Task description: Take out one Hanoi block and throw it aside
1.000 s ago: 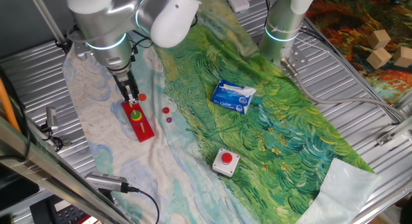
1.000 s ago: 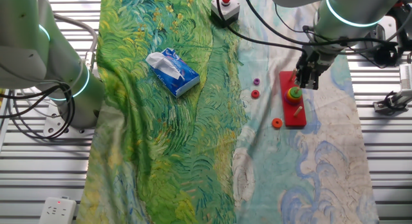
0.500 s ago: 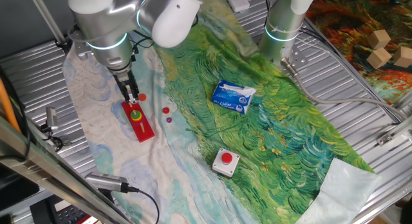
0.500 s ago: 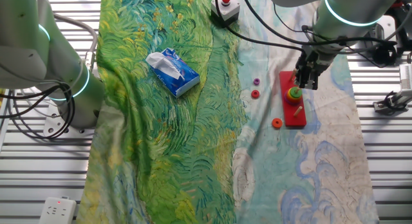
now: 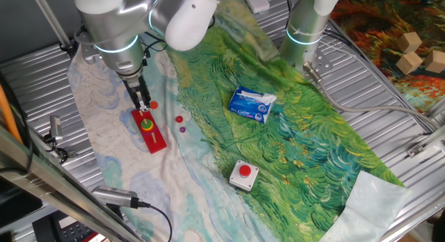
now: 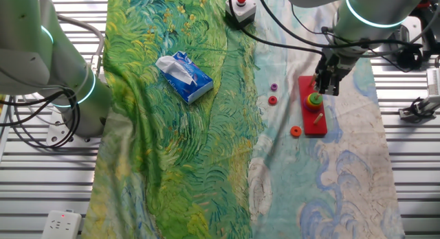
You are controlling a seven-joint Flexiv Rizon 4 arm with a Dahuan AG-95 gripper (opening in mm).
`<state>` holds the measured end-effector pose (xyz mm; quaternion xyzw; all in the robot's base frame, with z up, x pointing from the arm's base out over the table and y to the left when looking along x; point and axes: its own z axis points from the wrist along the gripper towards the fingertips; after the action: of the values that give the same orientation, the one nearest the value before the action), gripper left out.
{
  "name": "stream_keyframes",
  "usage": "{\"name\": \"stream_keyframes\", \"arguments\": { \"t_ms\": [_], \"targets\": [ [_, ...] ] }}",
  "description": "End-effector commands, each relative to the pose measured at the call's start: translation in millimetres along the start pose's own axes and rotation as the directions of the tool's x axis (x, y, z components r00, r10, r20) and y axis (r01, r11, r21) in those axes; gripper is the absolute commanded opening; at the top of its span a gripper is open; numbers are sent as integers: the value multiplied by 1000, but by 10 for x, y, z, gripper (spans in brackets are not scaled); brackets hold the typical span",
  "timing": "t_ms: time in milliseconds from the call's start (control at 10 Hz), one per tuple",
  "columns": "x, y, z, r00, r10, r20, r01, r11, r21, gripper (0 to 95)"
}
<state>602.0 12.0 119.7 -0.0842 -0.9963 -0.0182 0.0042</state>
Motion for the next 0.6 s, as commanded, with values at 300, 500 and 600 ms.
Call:
{"name": "stream_keyframes", "arguments": {
  "t_ms": [300, 500, 600],
  "targets": [
    [0, -3, -4, 1000, -1, 2, 1, 1000, 1, 0],
    [0, -3, -4, 1000, -8, 5, 8, 1000, 2, 0],
    [0, -3, -4, 1000, -11, -3, 11, 1000, 6, 0]
  ]
}}
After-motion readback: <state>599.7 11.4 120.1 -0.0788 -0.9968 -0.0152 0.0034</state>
